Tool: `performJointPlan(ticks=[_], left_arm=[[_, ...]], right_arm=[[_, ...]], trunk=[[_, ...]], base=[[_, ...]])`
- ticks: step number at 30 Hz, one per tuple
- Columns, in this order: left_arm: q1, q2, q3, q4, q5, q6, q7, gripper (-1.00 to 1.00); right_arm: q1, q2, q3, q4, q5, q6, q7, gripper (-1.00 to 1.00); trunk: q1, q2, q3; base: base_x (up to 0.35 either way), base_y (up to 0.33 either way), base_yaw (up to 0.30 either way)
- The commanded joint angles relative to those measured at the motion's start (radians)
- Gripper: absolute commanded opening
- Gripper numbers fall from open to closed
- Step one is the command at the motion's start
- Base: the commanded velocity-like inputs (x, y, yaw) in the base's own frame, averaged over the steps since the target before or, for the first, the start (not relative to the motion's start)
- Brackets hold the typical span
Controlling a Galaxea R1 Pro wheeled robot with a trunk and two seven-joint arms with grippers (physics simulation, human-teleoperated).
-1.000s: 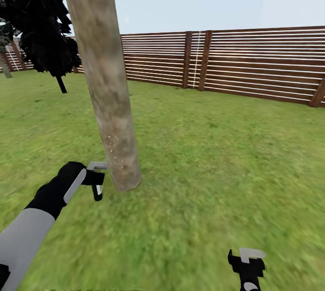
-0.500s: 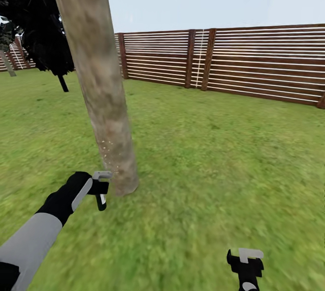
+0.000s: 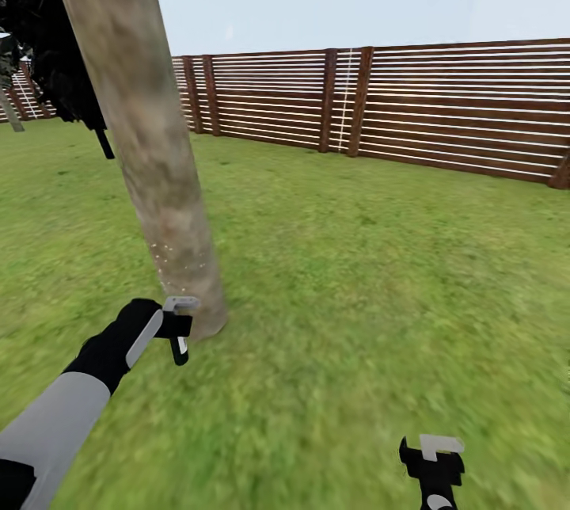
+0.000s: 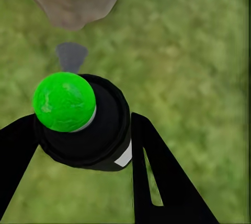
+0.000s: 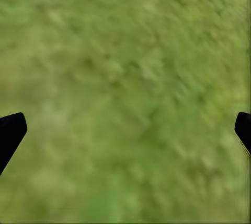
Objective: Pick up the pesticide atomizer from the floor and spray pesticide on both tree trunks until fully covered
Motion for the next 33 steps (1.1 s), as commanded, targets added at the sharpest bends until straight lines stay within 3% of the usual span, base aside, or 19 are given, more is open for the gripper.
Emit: performJointPlan(ticks=[1,9,17,20,25,26,28,29,32,33], left_arm=[[-0.001,0.001,-0.004,-0.001,0.005,0.004,0.004,-1.0],[-0.001,0.001,0.001,-0.002,0.014,0.005,0.097,-1.0],[-0.001,0.0,0.001,-0.002,0.018,0.005,0.1,-1.0],[-0.002,-0.003,-0.002,-0.003,0.019,0.005,0.1,-1.0],[-0.004,-0.029,0.0,-0.003,0.017,0.002,0.102,-1.0],[-0.004,-0.029,0.01,-0.002,0.017,-0.008,0.102,-1.0],[-0.003,-0.029,0.073,0.004,0.011,-0.04,0.102,-1.0],[-0.002,-0.029,0.086,0.006,0.008,-0.045,0.102,-1.0],[-0.011,-0.035,0.088,0.002,0.007,-0.043,0.103,-1.0],[-0.026,-0.07,0.087,-0.002,0.007,-0.038,0.105,-1.0]], right_arm=[[-0.001,0.0,0.002,0.001,0.007,0.0,-0.007,1.0],[-0.001,0.0,0.002,0.001,0.007,0.0,-0.007,1.0],[-0.001,0.0,0.002,0.001,0.007,0.0,-0.007,1.0],[-0.001,0.0,0.002,0.001,0.007,0.0,-0.007,1.0],[-0.001,0.0,0.002,0.001,0.007,0.0,-0.007,1.0],[-0.001,0.0,0.002,0.001,0.007,0.0,-0.007,1.0],[-0.001,0.0,0.002,0.001,0.007,0.0,-0.007,1.0],[-0.001,0.0,0.002,0.001,0.007,0.0,-0.007,1.0],[-0.001,0.0,0.002,0.001,0.007,0.0,-0.007,1.0],[-0.001,0.0,0.002,0.001,0.007,0.0,-0.007,1.0]], trunk=[[0.0,0.0,-0.001],[0.0,0.0,-0.001],[0.0,0.0,-0.001],[0.0,0.0,-0.001],[0.0,0.0,-0.001],[0.0,0.0,-0.001],[0.0,0.0,-0.001],[0.0,0.0,-0.001],[0.0,0.0,-0.001],[0.0,0.0,-0.001]], base=[[0.231,-0.194,0.0],[-0.035,-0.257,0.117],[-0.145,-0.25,0.275],[0.164,-0.209,0.277],[0.291,-0.105,0.08],[0.327,-0.017,0.005],[0.233,-0.006,0.075],[0.058,-0.001,0.223],[0.02,0.0,0.26],[0.003,0.0,0.276]])
